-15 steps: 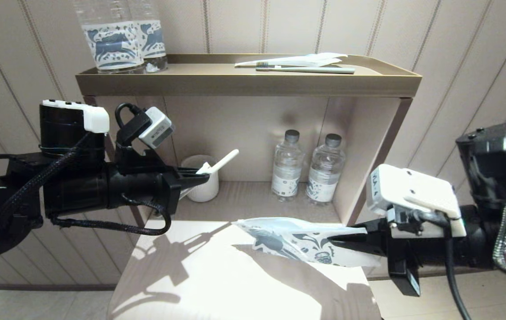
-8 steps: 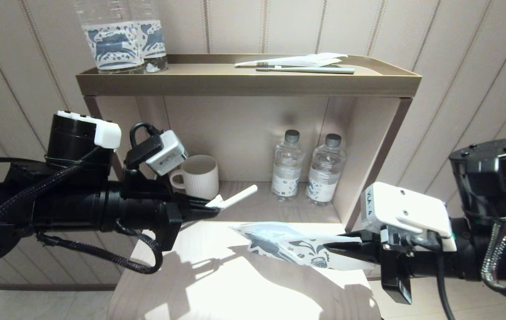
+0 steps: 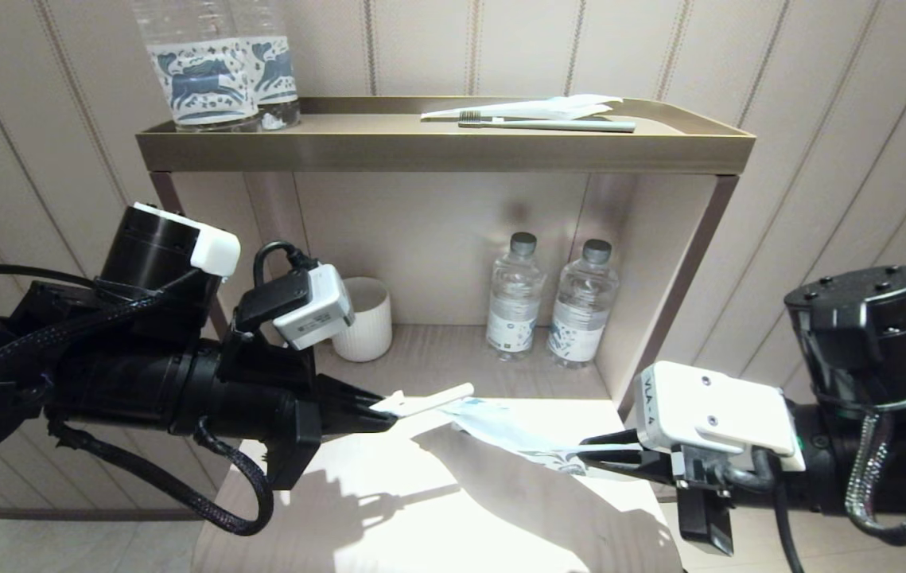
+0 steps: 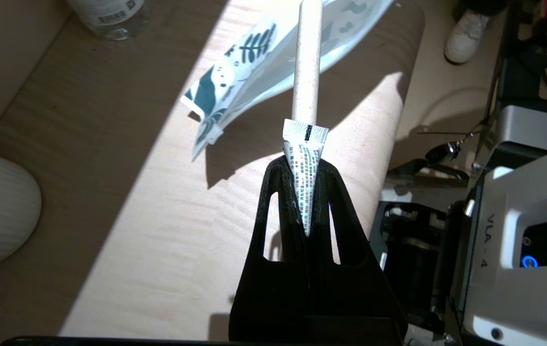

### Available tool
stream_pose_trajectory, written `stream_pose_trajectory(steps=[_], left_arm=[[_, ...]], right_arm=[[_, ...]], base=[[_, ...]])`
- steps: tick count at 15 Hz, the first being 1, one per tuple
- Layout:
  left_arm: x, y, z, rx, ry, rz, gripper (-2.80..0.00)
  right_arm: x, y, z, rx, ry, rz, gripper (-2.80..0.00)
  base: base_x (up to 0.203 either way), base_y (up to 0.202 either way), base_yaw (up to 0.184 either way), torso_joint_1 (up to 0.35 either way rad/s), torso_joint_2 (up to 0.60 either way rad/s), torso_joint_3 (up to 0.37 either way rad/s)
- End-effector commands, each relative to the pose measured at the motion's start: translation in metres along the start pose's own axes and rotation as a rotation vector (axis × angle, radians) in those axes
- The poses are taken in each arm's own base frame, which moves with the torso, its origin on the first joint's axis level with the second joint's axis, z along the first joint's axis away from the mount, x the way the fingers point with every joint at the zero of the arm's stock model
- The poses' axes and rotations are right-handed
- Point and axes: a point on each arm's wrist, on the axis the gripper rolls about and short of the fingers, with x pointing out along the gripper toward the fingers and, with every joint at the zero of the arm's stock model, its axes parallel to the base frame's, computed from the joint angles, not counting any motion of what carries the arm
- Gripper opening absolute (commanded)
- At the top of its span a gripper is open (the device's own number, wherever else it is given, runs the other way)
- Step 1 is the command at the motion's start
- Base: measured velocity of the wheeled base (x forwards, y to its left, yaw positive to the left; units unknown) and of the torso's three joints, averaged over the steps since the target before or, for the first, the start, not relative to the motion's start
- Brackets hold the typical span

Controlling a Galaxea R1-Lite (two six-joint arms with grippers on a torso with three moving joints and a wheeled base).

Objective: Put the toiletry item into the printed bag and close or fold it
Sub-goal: Place the toothbrush in the storage bag

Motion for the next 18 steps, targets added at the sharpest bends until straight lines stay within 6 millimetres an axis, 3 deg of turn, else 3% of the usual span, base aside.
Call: stream_pose_trajectory(steps=[1, 6, 18], left_arm=[[0.002, -0.005, 0.006, 0.013, 0.015, -0.034, -2.80], [0.020, -0.014, 0.001, 0.016, 0.070, -0.089, -2.80], [0.052, -0.001, -0.002, 0.012, 0.088, -0.103, -2.80]], right_arm=[[0.000, 0.001, 0.000, -0.006, -0.002, 0.003, -2.80], [-0.001, 0.000, 0.001, -0.005, -0.007, -0.002, -2.80], [-0.001, 0.010, 0.004, -0.022, -0.023, 0.036, -2.80]], base=[[0.000, 0.000, 0.000, 0.000, 0.00, 0.000], [0.000, 0.000, 0.000, 0.000, 0.00, 0.000], [0.000, 0.000, 0.000, 0.000, 0.00, 0.000]])
